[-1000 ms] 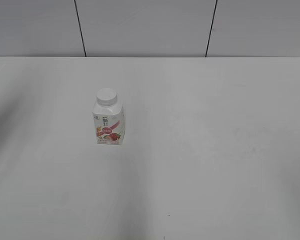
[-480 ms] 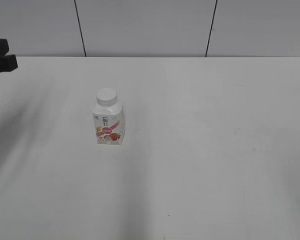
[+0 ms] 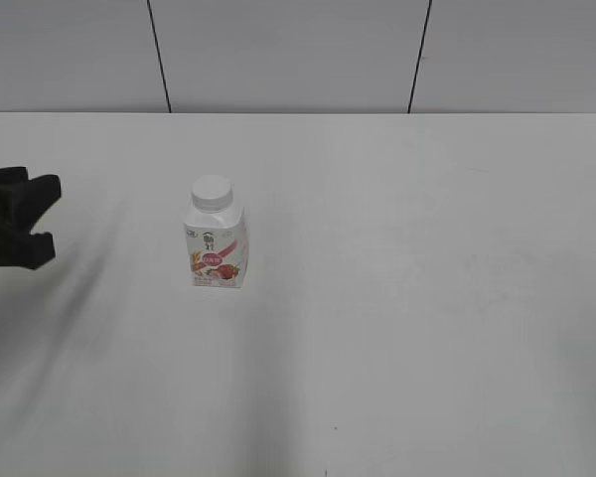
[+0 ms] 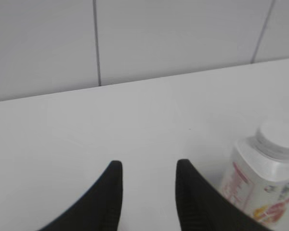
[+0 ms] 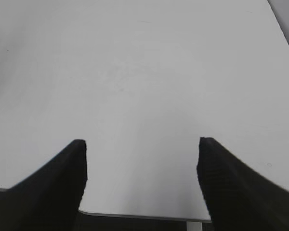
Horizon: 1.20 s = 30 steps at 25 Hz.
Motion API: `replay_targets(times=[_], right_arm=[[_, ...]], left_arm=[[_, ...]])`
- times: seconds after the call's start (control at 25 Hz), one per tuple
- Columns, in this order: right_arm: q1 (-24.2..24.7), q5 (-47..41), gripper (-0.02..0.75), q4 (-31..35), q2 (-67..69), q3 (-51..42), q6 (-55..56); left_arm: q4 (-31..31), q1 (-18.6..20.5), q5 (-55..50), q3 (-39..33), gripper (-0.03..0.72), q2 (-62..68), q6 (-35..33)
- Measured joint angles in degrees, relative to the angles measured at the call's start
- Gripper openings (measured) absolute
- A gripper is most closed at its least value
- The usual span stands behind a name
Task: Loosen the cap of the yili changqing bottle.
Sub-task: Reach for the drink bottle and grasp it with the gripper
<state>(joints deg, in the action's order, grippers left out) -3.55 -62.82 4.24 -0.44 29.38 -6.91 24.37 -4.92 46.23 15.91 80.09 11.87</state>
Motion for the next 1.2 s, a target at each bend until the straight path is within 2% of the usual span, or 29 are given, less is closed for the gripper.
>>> replay_targets(times=[0.2, 0.4, 0.48, 0.56, 0.64, 0.72, 0.84, 1.08, 1.2], right_arm=[[0.0, 0.0, 0.565, 0.0, 0.0, 0.0, 0.0], [0.0, 0.0, 0.565, 0.0, 0.0, 0.0, 0.0], [0.0, 0.0, 0.565, 0.0, 0.0, 0.0, 0.0], [0.0, 0.0, 0.565, 0.0, 0.0, 0.0, 0.0], [0.0, 0.0, 0.565, 0.0, 0.0, 0.0, 0.0], [0.0, 0.0, 0.565, 0.0, 0.0, 0.0, 0.0], [0.0, 0.0, 0.565, 0.0, 0.0, 0.0, 0.0], [0.0, 0.0, 0.565, 0.0, 0.0, 0.0, 0.0], [0.0, 0.0, 0.565, 0.0, 0.0, 0.0, 0.0]], left_arm=[[15.1, 2.14, 4.24, -0.07, 0.241, 5.92, 4.62], [19.26, 3.09, 12.25, -0.07, 0.26, 14.28, 5.76], [20.75, 3.09, 14.17, 0.51, 0.321, 17.4, 5.88], [23.38, 3.09, 15.05, 2.42, 0.433, 20.34, 6.36], [27.25, 3.09, 15.11, 5.36, 0.534, 23.37, 6.86], [32.47, 3.09, 15.16, 9.1, 0.585, 26.67, 7.91], [37.48, 3.09, 15.42, 14.46, 0.597, 30.53, 10.22], [43.41, 3.09, 14.96, 21.68, 0.594, 35.38, 11.88], [47.95, 3.09, 14.96, 26.65, 0.594, 38.61, 16.11]])
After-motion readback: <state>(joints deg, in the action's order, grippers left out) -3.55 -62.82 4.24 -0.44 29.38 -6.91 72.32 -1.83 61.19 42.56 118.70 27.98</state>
